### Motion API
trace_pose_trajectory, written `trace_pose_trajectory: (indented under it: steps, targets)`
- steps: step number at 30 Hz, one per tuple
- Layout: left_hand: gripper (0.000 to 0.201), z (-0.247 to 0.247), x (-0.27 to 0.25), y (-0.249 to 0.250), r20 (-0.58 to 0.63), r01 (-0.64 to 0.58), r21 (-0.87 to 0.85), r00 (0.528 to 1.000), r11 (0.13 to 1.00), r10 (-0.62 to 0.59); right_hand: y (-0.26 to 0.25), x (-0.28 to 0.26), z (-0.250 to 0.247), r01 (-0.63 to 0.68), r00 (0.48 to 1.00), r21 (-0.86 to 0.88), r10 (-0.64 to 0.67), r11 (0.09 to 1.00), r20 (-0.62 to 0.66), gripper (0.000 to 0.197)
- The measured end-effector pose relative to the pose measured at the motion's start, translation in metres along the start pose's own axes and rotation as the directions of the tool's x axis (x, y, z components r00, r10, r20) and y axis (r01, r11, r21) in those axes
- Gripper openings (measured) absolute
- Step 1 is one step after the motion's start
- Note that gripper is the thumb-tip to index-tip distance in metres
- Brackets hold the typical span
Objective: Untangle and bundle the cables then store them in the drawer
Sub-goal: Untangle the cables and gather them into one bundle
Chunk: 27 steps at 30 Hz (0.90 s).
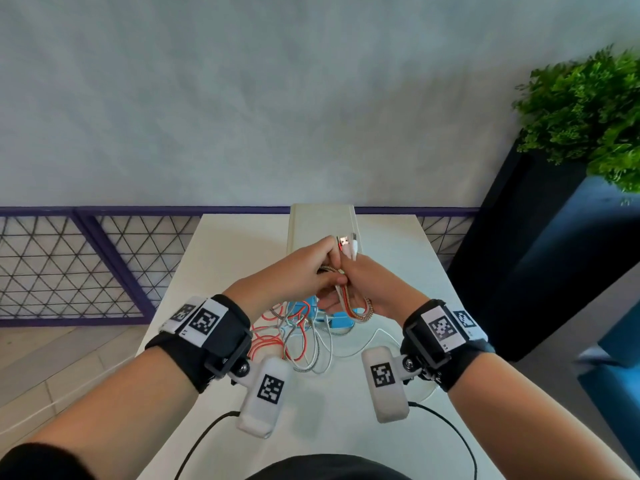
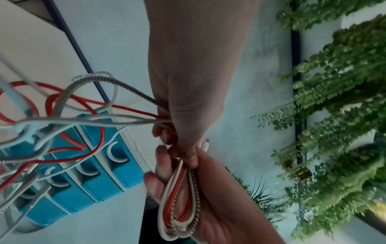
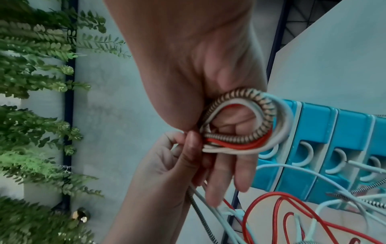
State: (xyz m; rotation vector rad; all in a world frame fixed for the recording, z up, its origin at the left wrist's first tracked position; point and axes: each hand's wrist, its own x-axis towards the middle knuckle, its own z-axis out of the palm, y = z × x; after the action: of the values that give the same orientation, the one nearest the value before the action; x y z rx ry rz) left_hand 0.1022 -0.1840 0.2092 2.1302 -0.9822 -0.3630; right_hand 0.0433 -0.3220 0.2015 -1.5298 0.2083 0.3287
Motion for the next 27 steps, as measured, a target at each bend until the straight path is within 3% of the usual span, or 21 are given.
trace_pose_trajectory:
  steps: [3,7,10,16,19,27]
  targets:
    - [0.037,0.002,-0.001,-0.004,-0.007,0.023,0.035,1.000,0.999,-0.023,0.000,-0.004,0.003,0.006,0.999,-0.132,-0.001,0.991,0.038,0.053]
    - [0.041,0.005,-0.005,-0.007,0.003,0.105,-0.169,0.994,0.980,-0.106,-0.007,-0.006,0.002,0.023,0.998,-0.237,-0.008,0.971,0.066,0.060]
    - [0.040,0.008,-0.008,-0.008,-0.020,0.125,-0.203,0.991,0.971,-0.131,-0.016,-0.004,-0.003,-0.030,0.997,-0.294,0.051,0.955,0.063,0.057]
    - [0.031,0.006,-0.018,-0.028,0.002,0.101,-0.237,0.995,0.966,-0.104,-0.022,0.001,-0.004,-0.015,0.996,-0.227,-0.005,0.974,-0.085,0.033]
    - [0.015,0.018,-0.028,-0.050,0.045,0.074,-0.038,0.996,0.997,-0.073,-0.026,0.000,-0.005,0.054,0.988,-0.158,-0.076,0.986,-0.135,0.039]
    - [0.002,0.039,-0.040,-0.082,-0.019,0.169,-0.129,0.985,0.977,-0.173,-0.035,0.002,0.008,0.142,0.957,0.005,-0.136,0.990,-0.256,0.040]
